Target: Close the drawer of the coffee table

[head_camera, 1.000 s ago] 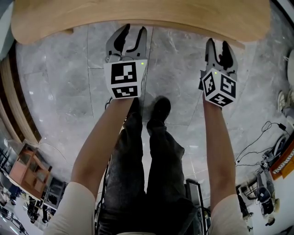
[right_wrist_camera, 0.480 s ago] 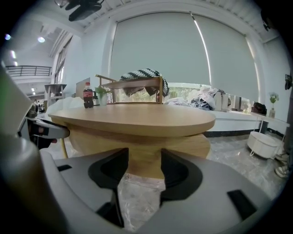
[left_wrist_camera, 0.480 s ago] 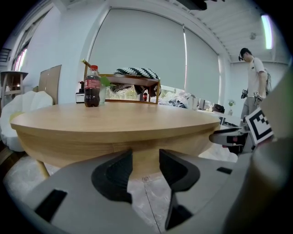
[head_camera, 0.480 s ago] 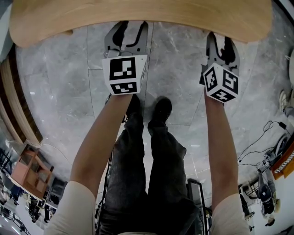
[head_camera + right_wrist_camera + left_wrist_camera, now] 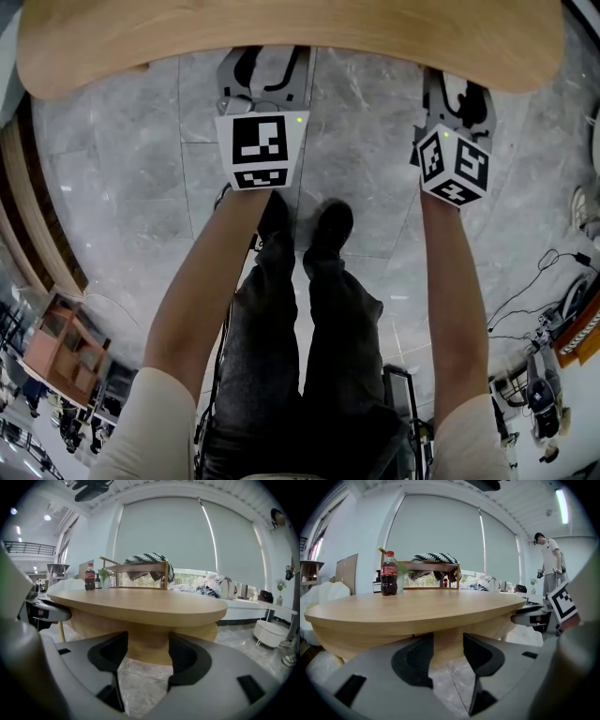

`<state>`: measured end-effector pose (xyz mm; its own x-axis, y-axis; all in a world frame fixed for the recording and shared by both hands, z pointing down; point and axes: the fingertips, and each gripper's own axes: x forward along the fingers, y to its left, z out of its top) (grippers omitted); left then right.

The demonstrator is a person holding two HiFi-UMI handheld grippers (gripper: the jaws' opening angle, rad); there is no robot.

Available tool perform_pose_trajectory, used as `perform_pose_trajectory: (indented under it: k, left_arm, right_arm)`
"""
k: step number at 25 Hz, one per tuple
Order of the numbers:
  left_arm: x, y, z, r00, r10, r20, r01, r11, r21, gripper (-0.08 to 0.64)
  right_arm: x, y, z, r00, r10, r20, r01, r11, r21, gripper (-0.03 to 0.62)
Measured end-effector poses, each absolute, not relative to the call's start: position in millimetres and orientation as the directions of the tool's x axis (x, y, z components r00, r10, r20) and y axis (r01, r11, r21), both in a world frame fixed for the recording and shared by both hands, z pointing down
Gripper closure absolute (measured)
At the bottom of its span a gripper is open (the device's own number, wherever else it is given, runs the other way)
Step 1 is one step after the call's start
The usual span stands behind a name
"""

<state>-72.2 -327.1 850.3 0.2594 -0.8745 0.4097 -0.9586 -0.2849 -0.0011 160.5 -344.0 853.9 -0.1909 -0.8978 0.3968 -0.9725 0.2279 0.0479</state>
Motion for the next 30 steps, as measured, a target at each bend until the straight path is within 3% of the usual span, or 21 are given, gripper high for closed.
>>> perform_pose_trajectory:
  k: [9, 16, 30]
  left_arm:
    - [-72, -330, 852, 0.252, -0.883, 0.396, -0.956, -0.291, -0.039, 0.36]
    - [-80, -292, 853, 0.255, -0.827, 0.501, -0.953, -0.302, -0.013, 0.361]
    - [-87, -239, 718, 0.26, -0.794, 0.549, -0.948, -0.319, -0.013, 0.497]
  right_arm:
    - [160, -347, 856, -0.194, -0.903, 0.384, -0.968, 0.241, 0.077, 0.304]
    - [164, -315, 850, -0.194, -0.863, 0.467, -0.955, 0.276, 0.113, 0.307]
    - [165, -232, 728, -0.246, -0.8, 0.547, -0.941, 0.333, 0.065, 0.514]
